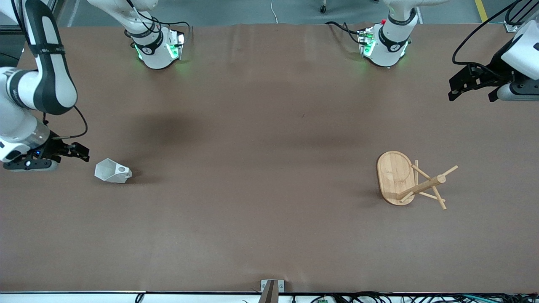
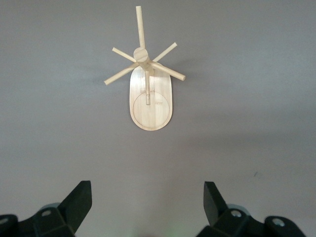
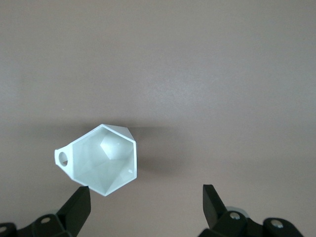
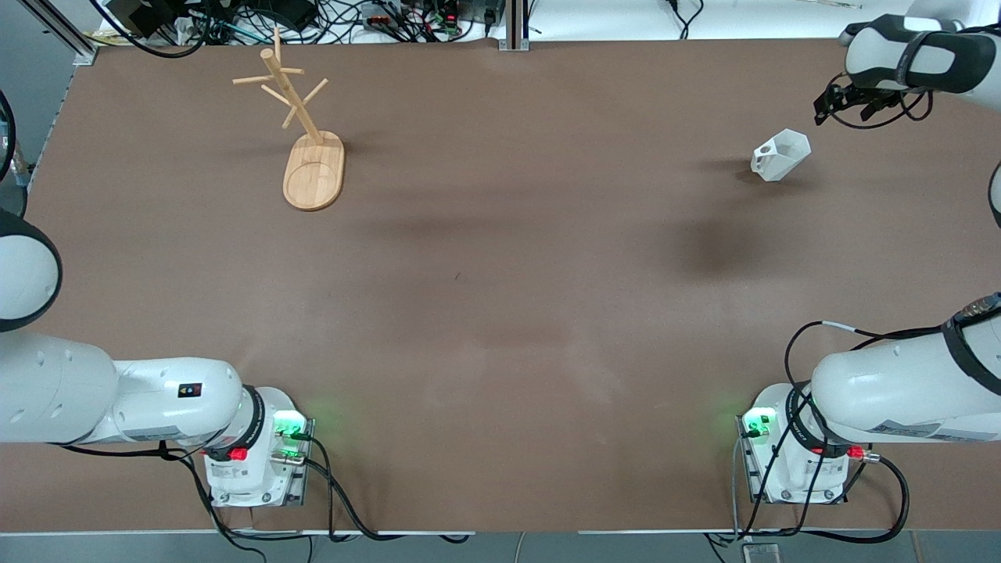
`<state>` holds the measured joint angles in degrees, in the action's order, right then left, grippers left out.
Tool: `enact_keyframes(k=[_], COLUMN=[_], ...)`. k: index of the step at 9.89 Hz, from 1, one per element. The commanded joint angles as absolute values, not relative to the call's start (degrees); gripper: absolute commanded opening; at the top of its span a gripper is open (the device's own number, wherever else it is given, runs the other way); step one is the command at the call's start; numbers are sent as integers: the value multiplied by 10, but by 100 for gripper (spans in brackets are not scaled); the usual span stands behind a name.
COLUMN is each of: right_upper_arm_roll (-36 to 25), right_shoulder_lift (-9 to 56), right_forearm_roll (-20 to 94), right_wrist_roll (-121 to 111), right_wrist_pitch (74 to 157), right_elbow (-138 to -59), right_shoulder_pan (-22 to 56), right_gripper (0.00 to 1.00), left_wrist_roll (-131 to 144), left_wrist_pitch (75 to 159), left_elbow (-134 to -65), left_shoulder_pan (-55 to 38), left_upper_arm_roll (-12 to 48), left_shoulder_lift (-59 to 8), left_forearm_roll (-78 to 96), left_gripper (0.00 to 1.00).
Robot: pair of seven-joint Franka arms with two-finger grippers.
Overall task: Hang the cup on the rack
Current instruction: 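Grasp the white cup with the right gripper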
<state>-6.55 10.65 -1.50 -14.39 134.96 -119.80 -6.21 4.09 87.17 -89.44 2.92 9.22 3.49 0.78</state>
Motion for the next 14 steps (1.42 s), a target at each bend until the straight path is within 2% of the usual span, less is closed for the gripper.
enact_keyframes(k=[1, 4, 6, 8, 9, 10, 11, 12, 14], right_upper_arm_roll=[-59, -57, -56, -50, -47, -46, -46, -46, -46], right_shoulder_lift=[135, 185, 203, 209, 210, 210, 209, 209, 206], right_forearm_roll=[-13, -12, -12, -12, -12, -11, -11, -11, -11], right_wrist_roll=[-154, -154, -153, -153, -152, -152, -152, -152, -150], right_wrist_pitch=[1384, 1433, 1434, 1434, 1431, 1430, 1425, 1419, 1416], right_elbow=[-1199, -1196, -1196, -1198, -1198, -1199, -1200, -1200, -1198], right_shoulder_pan=[-70, -70, -68, -68, -68, -67, -66, -66, -65], right_gripper=[100, 99, 95, 83, 55, 22, 6, 0, 0], left_wrist_roll=[35, 35, 35, 35, 35, 34, 34, 34, 34], left_wrist_pitch=[874, 874, 874, 874, 874, 874, 874, 874, 874], left_elbow=[-904, -904, -904, -904, -904, -904, -904, -904, -904], left_shoulder_pan=[31, 30, 30, 31, 31, 31, 31, 30, 31], left_upper_arm_roll=[95, 96, 95, 95, 95, 95, 95, 95, 95], left_shoulder_lift=[27, 27, 27, 27, 27, 27, 27, 27, 27], left_forearm_roll=[-2, -2, -1, -1, -1, -1, -1, -1, -1], left_gripper=[100, 100, 100, 100, 100, 100, 100, 100, 100])
